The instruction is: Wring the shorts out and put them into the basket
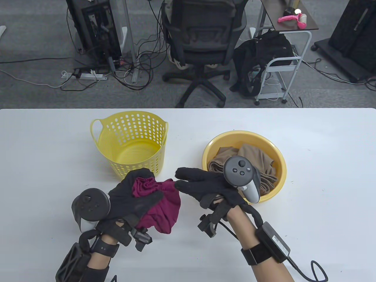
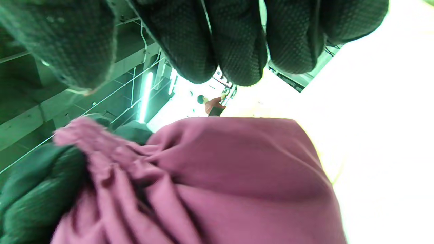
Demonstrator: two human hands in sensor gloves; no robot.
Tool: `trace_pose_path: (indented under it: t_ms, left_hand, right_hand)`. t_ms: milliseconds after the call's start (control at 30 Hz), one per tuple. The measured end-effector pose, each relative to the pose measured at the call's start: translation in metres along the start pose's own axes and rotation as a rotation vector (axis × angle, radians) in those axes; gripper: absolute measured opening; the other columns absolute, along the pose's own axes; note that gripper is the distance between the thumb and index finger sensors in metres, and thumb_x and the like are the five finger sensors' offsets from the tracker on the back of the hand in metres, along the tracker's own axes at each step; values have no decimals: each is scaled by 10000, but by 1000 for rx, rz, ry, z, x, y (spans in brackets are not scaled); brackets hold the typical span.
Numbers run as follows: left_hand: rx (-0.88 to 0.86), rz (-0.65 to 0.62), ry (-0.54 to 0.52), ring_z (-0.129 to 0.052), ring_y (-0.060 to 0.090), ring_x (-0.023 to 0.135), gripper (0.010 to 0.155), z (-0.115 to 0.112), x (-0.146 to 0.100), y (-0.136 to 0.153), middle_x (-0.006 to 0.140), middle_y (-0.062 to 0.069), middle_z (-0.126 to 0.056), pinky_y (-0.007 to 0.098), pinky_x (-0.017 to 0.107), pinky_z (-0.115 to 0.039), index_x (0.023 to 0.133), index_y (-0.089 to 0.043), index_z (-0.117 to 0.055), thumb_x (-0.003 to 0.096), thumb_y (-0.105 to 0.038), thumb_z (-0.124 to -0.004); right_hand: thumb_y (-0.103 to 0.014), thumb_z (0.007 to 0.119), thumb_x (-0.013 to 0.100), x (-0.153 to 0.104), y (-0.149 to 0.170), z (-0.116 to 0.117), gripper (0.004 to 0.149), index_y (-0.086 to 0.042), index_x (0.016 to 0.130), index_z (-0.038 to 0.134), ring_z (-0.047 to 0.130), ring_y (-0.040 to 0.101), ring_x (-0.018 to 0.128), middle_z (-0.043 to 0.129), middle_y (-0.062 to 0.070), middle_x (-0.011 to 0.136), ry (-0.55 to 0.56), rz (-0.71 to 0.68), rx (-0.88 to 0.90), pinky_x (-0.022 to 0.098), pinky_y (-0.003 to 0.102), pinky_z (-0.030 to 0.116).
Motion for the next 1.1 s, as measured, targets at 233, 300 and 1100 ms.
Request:
trace_pose_path:
  t_ms: [233,300,1100]
  left_hand:
    - [-209,-88,7,-1003,371,806,665,12,2,-8,973,118,-832,634,577,-803,978,-261,-628,470,-460,-1009]
    - [-285,-117,12,-1001,370,812,666,14,3,-9,976,114,-833,635,583,-801,977,-267,-631,465,-459,-1011]
    - [-555,-297,177,-985,388,845,664,-3,15,-3,1001,113,-830,642,614,-776,977,-287,-648,451,-444,-1021]
  right_hand:
    - [-669,791,471,7,25,3,803,-78,1010,723,725,601,859,734,278,995,-18,64,124,589,688,672]
    - [-685,777,469,8,30,6,827,-75,1024,702,715,606,863,721,283,1003,-43,80,163,590,689,672]
    - [-777,831,431,0,31,93,1200,-56,1121,165,591,736,886,314,371,1119,-779,2,710,558,685,760]
Point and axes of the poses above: the tracker on the back of each hand, its own y axis roughly to the little-finger side, its own x axis roughly from the wrist to the fingertips, z = x × y, the point moved 2 cm from there along x, roughly from the wrist to the fingertips
